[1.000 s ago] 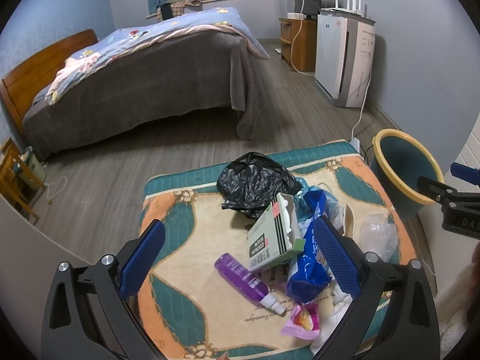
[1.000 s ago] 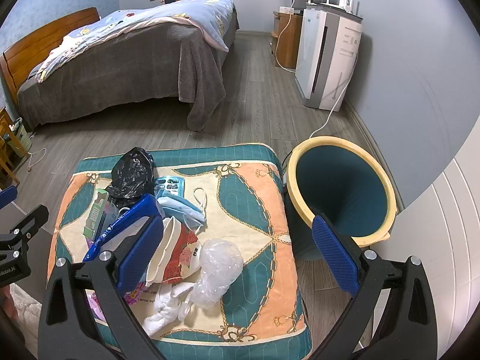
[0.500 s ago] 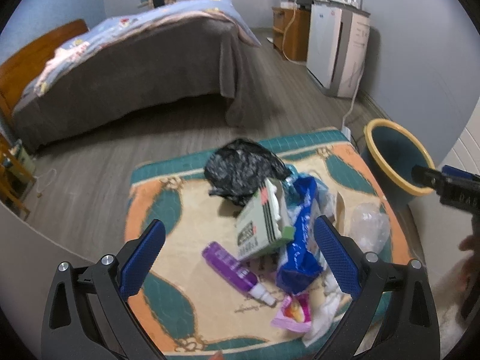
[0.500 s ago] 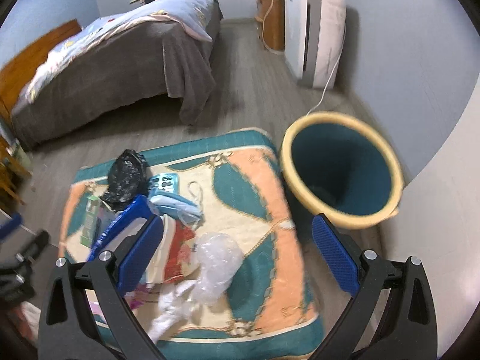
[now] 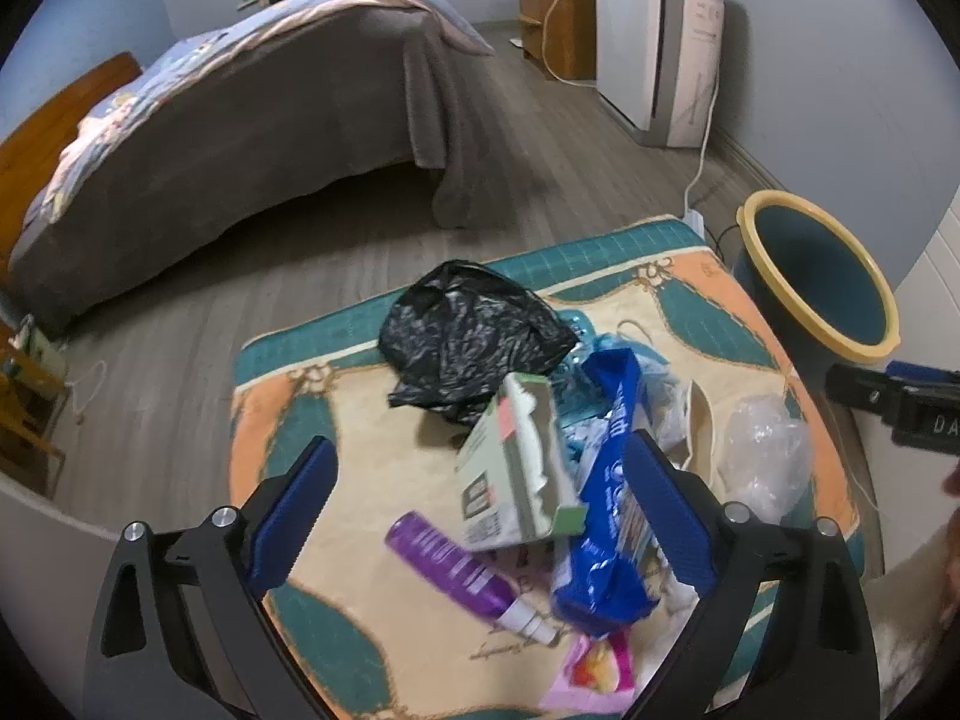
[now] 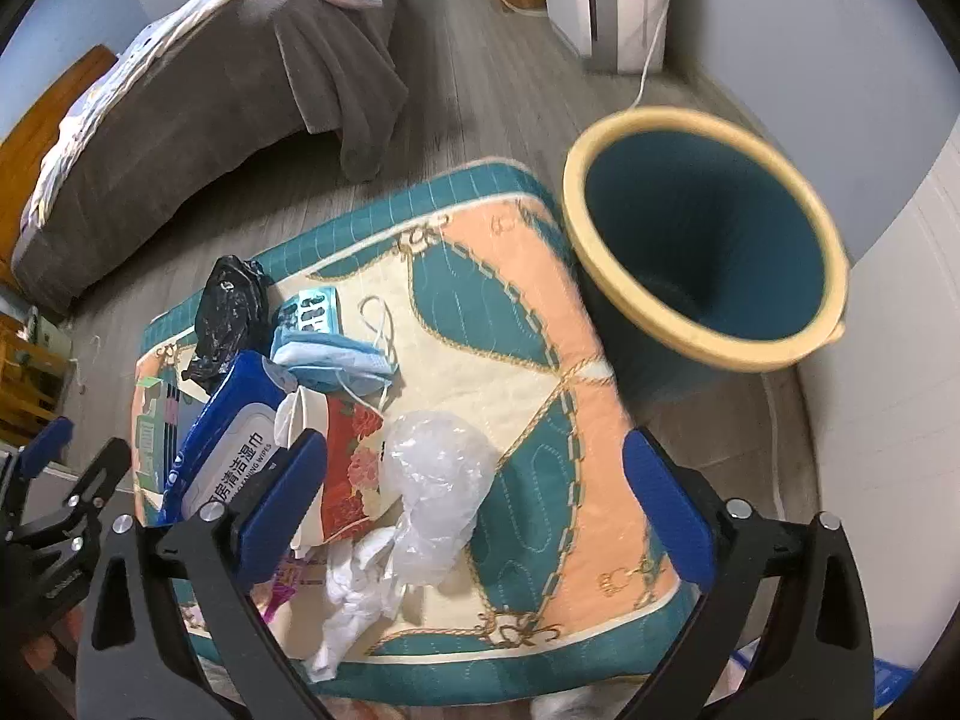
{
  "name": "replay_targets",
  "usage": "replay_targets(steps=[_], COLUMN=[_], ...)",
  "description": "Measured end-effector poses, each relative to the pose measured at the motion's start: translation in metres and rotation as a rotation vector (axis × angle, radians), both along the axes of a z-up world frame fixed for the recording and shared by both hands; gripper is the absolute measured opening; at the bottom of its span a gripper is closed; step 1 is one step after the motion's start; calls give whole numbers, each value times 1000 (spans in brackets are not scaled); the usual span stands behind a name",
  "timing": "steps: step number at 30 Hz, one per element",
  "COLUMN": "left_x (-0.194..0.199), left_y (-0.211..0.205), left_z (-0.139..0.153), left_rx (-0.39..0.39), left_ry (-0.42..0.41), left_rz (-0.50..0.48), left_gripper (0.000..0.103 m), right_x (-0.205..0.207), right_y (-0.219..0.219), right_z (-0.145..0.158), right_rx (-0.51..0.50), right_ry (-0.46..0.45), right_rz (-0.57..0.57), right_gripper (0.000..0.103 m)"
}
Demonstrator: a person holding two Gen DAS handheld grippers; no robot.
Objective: Collect trash
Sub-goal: 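Grasp the green-white box with left tool while right tool grasps the clear plastic bag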
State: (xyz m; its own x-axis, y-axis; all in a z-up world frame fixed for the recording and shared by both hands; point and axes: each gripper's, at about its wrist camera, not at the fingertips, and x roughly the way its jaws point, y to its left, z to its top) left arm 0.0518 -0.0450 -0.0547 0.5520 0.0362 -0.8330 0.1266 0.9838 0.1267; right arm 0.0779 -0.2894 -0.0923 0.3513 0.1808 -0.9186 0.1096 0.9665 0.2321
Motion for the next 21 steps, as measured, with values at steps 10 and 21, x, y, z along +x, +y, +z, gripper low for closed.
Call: replay_targets(steps=[10,21], left_x=[22,32], left_y=[-1,18], left_z=[-29,-50], left_rx=[0,-88], left_ry=[127,232], left_rz=[15,68], left_gripper=[65,28], right_x=[9,16], right_y=[33,41], right_z=[-29,-49], right_rx=[-53,-39], right_ry=[76,151], right_rz=[125,158], right_gripper=[74,39])
